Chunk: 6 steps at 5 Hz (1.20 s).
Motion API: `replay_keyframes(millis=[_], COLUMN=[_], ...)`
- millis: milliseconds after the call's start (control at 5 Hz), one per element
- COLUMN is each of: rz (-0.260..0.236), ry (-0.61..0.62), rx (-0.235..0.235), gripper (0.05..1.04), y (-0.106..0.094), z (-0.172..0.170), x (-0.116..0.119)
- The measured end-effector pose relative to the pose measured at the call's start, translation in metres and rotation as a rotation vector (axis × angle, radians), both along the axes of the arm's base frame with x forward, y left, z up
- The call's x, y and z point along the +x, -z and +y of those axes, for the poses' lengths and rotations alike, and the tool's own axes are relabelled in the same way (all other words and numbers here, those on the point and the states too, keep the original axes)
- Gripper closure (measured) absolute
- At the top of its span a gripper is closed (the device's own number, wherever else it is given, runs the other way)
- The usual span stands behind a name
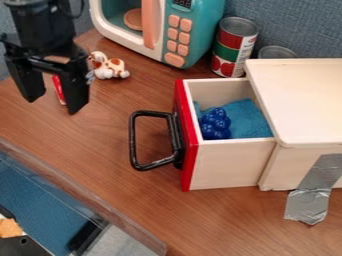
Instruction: Close the drawer
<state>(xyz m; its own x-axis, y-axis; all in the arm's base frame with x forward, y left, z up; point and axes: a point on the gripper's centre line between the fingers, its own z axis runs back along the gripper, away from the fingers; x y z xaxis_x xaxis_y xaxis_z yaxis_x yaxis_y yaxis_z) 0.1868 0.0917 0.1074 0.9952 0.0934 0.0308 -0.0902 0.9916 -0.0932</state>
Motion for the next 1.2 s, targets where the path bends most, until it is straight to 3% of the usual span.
replay_keyframes(millis=[200, 400, 600, 800, 1200], rz=[0.019, -0.056, -0.066, -0.107, -0.101], ry=[0.184, 0.392, 0.552, 0.669, 0.874], rx=[0.0, -0.002, 0.05, 0.125, 0.196], gripper=[0.083, 0.083, 0.083, 0.083, 0.083], y=[0.013, 0.027, 0.042, 0.051, 0.06], z=[0.005, 0.009, 0.003, -0.011, -0.026], x=[0.002, 0.002, 0.0, -0.005, -0.002])
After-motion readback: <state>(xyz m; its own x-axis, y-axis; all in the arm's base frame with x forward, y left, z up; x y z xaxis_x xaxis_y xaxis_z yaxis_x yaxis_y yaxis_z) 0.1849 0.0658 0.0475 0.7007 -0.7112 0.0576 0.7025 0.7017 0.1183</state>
